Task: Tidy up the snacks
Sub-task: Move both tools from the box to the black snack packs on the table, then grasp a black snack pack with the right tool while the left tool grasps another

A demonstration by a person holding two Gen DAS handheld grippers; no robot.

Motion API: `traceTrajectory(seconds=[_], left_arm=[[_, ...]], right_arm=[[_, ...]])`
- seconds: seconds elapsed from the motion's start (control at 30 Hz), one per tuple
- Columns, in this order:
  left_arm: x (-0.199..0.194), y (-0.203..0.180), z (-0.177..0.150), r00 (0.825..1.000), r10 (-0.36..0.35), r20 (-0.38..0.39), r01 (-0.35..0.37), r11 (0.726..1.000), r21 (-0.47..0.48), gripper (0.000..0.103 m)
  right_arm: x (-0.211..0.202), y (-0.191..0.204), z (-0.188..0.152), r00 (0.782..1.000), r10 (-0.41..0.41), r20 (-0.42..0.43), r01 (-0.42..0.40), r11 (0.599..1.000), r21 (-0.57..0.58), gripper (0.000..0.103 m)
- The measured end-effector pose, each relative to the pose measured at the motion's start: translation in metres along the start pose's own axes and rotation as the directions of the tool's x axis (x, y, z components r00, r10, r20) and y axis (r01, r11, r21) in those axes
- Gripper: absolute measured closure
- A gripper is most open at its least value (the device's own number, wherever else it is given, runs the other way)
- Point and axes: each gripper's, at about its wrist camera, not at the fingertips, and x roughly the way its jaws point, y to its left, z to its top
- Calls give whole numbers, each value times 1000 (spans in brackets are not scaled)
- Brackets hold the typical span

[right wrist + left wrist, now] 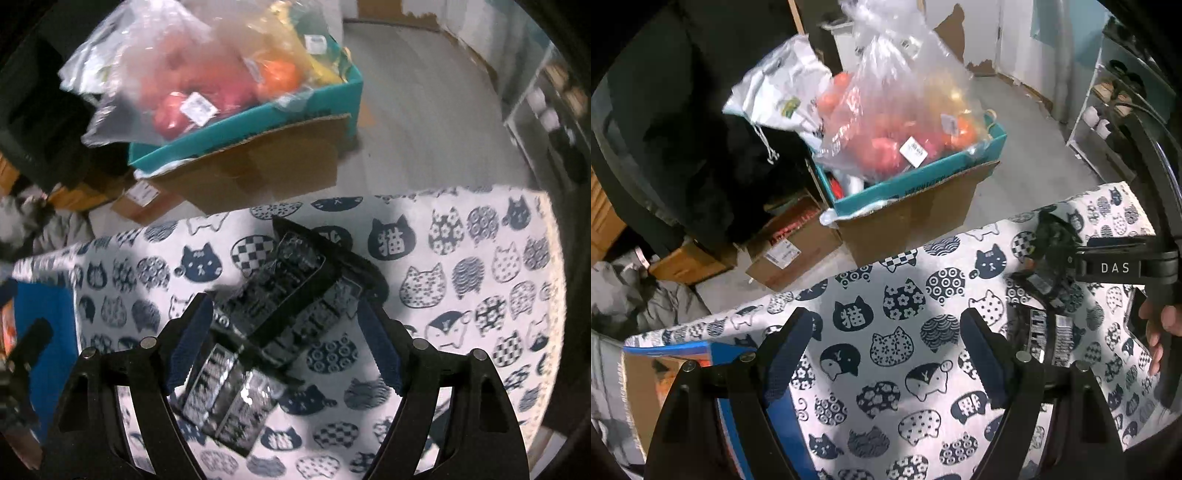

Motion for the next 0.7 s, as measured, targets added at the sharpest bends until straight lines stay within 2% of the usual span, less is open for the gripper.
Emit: traceTrajectory(seconds=[0.2, 0.33, 0.57, 0.7], left_arm=[[25, 4, 4, 998, -43, -35, 41, 997, -59, 20], [34, 4, 2, 997, -57, -48, 53, 996, -74, 20], [40, -3, -5, 995, -71, -63, 67, 996, -64, 20], [39, -13, -11, 994, -83, -68, 81, 996, -34, 20]], right_arm=[[23, -9, 3, 1000, -3, -9, 4, 994, 109, 23], [33, -5, 4, 1000, -25, -15, 27, 993, 117, 23], [46, 5, -6, 991, -123, -48, 125, 992, 22, 22], [46, 5, -10, 990, -132, -55, 129, 990, -47, 25]])
